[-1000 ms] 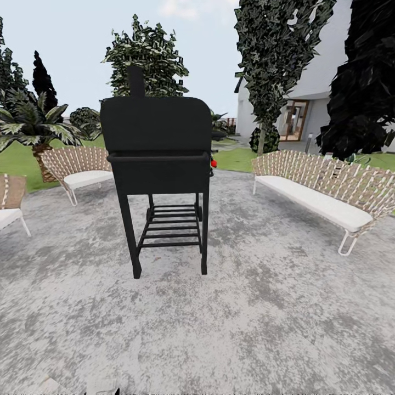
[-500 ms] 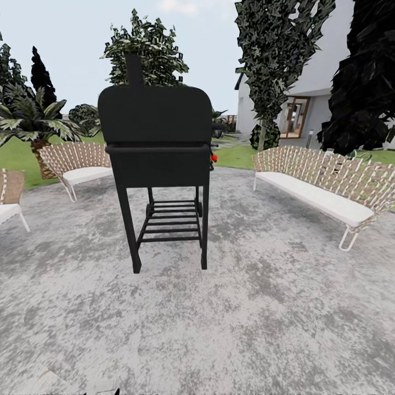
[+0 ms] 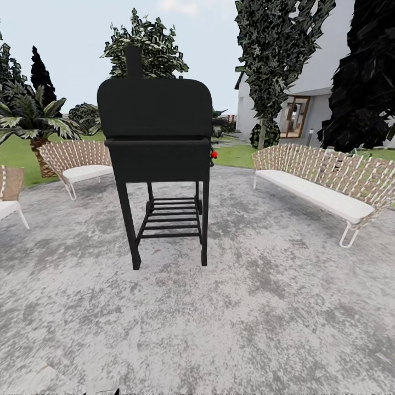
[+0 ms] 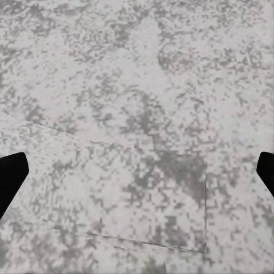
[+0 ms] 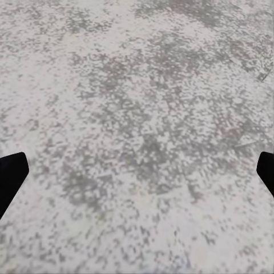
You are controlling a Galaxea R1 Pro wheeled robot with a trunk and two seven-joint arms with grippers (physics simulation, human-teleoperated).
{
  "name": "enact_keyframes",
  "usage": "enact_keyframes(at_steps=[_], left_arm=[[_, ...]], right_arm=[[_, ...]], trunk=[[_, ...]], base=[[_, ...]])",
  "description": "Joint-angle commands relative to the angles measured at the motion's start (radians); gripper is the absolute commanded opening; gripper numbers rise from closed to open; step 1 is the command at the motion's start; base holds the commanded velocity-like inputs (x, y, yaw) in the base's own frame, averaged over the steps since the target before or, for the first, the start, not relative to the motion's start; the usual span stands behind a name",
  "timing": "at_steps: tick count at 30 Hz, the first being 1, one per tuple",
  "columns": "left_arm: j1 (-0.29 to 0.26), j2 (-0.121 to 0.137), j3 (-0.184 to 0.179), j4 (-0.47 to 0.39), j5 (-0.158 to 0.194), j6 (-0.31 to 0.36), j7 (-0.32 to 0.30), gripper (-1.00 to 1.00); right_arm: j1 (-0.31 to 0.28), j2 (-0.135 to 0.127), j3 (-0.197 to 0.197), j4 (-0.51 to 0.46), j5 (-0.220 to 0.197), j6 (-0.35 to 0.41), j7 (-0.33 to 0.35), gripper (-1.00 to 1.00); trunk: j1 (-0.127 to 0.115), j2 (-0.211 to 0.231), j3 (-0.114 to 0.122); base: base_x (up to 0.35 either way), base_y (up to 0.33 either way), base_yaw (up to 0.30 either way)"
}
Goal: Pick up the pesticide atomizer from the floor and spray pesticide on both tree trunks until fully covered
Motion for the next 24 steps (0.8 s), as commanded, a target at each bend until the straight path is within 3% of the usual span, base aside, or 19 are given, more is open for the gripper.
enact_keyframes(at_steps=[1, 16, 24], left_arm=[[0.000, 0.000, 0.000, 0.000, 0.000, 0.000, 0.000, 1.00], [0.000, 0.000, 0.000, 0.000, 0.000, 0.000, 0.000, 1.00], [0.001, 0.000, 0.000, -0.001, 0.001, -0.001, 0.000, 1.00]], right_arm=[[-0.001, 0.000, 0.000, 0.000, 0.000, 0.000, 0.000, 1.00], [-0.001, 0.000, 0.000, 0.002, 0.002, -0.001, 0.003, 1.00], [0.000, 0.000, 0.003, 0.002, 0.002, -0.001, 0.004, 1.00]], trunk=[[0.004, -0.007, -0.003], [0.061, -0.112, -0.050], [0.061, -0.112, -0.050]], base=[[0.000, 0.000, 0.000], [0.000, 0.000, 0.000], [0.003, 0.000, 0.000]])
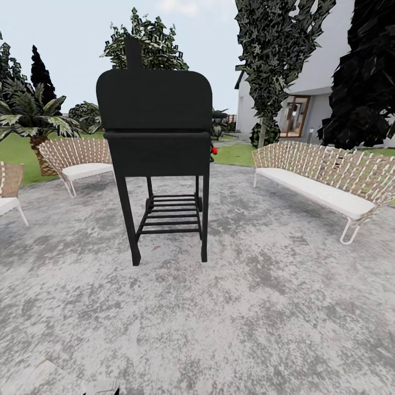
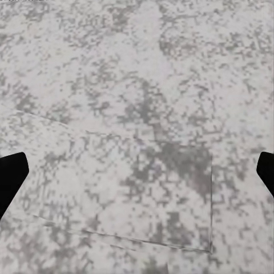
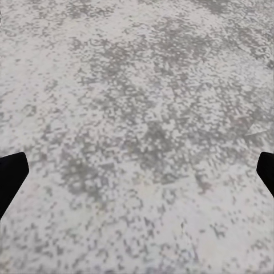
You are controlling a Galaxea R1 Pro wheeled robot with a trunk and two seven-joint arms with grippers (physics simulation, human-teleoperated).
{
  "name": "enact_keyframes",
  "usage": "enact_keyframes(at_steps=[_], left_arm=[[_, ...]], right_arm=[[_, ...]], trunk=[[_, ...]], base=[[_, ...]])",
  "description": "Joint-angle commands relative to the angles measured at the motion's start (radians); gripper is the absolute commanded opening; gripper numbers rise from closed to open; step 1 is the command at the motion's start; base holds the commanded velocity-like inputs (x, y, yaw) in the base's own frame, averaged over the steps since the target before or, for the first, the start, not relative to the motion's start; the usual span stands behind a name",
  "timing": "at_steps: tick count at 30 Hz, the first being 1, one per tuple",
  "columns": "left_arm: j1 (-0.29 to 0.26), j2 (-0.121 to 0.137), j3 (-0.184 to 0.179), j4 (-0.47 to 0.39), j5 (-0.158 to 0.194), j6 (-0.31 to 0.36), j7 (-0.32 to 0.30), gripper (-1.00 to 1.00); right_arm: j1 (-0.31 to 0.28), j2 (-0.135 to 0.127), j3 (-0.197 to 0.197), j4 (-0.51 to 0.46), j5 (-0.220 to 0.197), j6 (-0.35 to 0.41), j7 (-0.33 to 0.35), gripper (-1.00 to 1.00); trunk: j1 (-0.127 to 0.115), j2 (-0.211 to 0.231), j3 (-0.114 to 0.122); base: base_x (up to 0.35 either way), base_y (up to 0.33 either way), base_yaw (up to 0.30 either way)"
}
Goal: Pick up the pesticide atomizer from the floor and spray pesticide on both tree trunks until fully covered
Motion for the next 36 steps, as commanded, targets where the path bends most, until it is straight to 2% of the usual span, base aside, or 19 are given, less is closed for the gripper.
enact_keyframes(at_steps=[1, 11, 36], left_arm=[[0.000, 0.000, 0.000, 0.000, 0.000, 0.000, 0.001, 1.00], [0.001, -0.001, 0.000, 0.000, -0.001, 0.000, 0.000, 1.00], [0.000, 0.000, 0.000, 0.001, -0.001, -0.001, 0.000, 1.00]], right_arm=[[0.000, 0.000, 0.000, 0.000, 0.000, 0.000, 0.000, 1.00], [0.000, 0.000, 0.001, -0.003, -0.001, 0.000, -0.001, 1.00], [0.000, 0.000, 0.001, -0.002, 0.000, -0.001, -0.003, 1.00]], trunk=[[0.000, 0.000, 0.000], [0.000, 0.000, -0.005], [0.000, 0.000, -0.042]], base=[[0.104, 0.000, 0.000], [0.257, -0.125, 0.000], [0.215, -0.244, 0.000]])
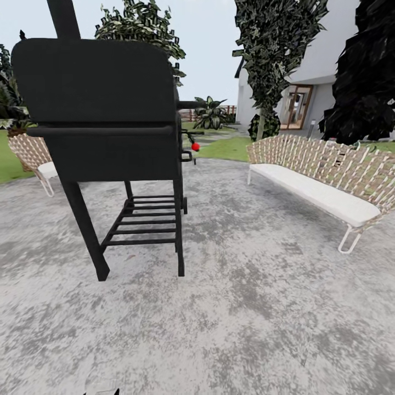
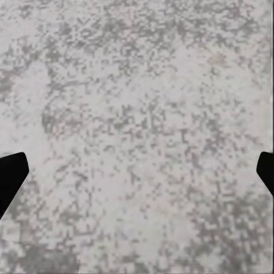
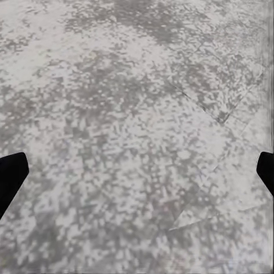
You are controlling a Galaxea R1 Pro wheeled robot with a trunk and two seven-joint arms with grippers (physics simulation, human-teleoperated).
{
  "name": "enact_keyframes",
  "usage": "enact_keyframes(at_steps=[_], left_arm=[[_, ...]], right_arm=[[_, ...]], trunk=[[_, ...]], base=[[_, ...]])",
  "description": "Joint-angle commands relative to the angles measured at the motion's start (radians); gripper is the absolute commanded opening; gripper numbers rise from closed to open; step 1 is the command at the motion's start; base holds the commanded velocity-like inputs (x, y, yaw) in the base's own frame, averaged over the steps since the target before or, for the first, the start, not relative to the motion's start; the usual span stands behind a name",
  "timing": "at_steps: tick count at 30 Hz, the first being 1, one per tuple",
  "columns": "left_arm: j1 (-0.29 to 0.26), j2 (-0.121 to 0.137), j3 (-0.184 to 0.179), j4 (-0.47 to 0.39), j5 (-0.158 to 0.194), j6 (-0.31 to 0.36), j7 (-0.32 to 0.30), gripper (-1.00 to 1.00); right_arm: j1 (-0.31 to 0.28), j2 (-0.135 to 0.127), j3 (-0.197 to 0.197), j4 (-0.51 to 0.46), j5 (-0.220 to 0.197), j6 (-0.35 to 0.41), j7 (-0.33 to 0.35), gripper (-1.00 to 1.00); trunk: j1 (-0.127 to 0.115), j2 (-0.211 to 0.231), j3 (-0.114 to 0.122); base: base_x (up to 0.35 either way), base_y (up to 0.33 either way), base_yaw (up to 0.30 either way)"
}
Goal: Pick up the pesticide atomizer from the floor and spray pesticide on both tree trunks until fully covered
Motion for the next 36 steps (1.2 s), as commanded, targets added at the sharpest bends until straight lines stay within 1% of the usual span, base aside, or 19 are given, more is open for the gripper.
enact_keyframes(at_steps=[1, 11, 13, 17, 36], left_arm=[[0.000, 0.000, 0.000, 0.000, 0.000, 0.000, 0.000, 1.00], [0.000, 0.002, 0.000, 0.001, -0.002, 0.000, 0.000, 1.00], [-0.001, 0.008, 0.000, 0.001, -0.002, 0.001, 0.000, 1.00], [-0.001, 0.013, 0.000, 0.001, -0.002, 0.002, 0.000, 1.00], [-0.001, 0.014, -0.002, 0.002, -0.002, -0.001, 0.000, 1.00]], right_arm=[[0.000, 0.000, 0.000, 0.000, 0.000, 0.000, 0.000, 1.00], [0.000, 0.000, 0.001, 0.000, 0.000, -0.001, -0.002, 1.00], [0.000, 0.000, 0.000, 0.000, 0.000, -0.001, -0.002, 1.00], [0.000, 0.000, 0.001, 0.000, 0.000, -0.001, -0.002, 1.00], [0.000, -0.001, 0.001, 0.001, 0.000, -0.001, -0.001, 1.00]], trunk=[[0.000, 0.000, 0.000], [0.000, 0.000, -0.001], [0.000, 0.000, -0.001], [0.000, 0.000, -0.001], [0.000, 0.000, -0.001]], base=[[0.230, -0.253, 0.000], [0.234, -0.253, 0.000], [0.236, -0.253, 0.000], [0.241, -0.249, 0.000], [0.275, -0.219, 0.000]])
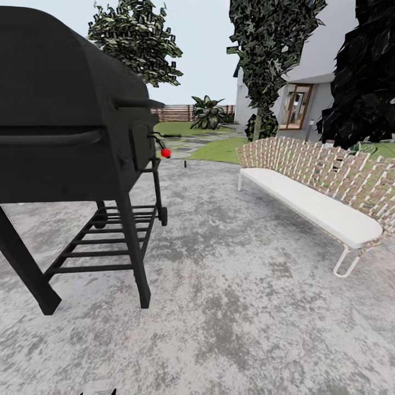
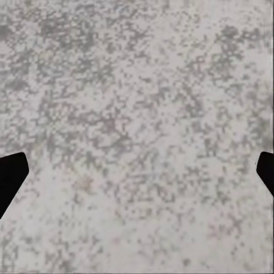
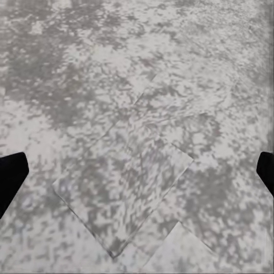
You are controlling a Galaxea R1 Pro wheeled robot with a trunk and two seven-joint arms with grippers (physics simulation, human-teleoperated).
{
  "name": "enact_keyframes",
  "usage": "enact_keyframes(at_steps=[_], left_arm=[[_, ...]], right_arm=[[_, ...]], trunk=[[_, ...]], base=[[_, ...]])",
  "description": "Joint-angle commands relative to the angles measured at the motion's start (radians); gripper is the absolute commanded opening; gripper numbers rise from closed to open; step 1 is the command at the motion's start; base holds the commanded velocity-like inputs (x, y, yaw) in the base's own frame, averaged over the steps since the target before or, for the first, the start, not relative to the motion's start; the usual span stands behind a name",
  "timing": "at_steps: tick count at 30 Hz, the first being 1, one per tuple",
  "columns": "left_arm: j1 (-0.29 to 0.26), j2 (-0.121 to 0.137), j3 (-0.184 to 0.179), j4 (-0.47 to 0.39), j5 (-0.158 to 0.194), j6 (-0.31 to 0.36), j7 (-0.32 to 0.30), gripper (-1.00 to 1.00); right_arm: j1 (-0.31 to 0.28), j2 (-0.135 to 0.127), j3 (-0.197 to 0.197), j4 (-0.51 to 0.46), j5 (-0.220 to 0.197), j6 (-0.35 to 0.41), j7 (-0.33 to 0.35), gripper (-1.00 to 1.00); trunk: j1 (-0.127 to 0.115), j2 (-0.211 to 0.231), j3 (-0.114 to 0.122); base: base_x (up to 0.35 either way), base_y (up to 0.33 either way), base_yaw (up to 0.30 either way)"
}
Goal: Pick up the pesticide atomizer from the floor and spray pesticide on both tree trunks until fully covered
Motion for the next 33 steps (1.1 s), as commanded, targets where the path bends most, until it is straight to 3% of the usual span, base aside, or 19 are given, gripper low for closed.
enact_keyframes(at_steps=[1, 17, 33], left_arm=[[0.000, 0.000, 0.000, 0.000, 0.000, 0.000, 0.000, 1.00], [0.000, 0.000, 0.001, 0.000, 0.000, 0.001, 0.000, 1.00], [0.000, 0.008, 0.001, 0.000, 0.000, 0.003, 0.000, 1.00]], right_arm=[[0.000, 0.000, 0.000, 0.000, 0.000, 0.000, 0.000, 1.00], [0.000, 0.001, 0.000, 0.000, 0.000, 0.000, 0.001, 1.00], [0.000, 0.001, 0.002, 0.001, 0.001, 0.000, 0.001, 1.00]], trunk=[[0.000, 0.000, 0.000], [0.000, 0.000, 0.000], [0.000, 0.000, 0.000]], base=[[0.281, -0.212, 0.000], [0.290, -0.194, 0.000], [0.327, -0.091, 0.000]])
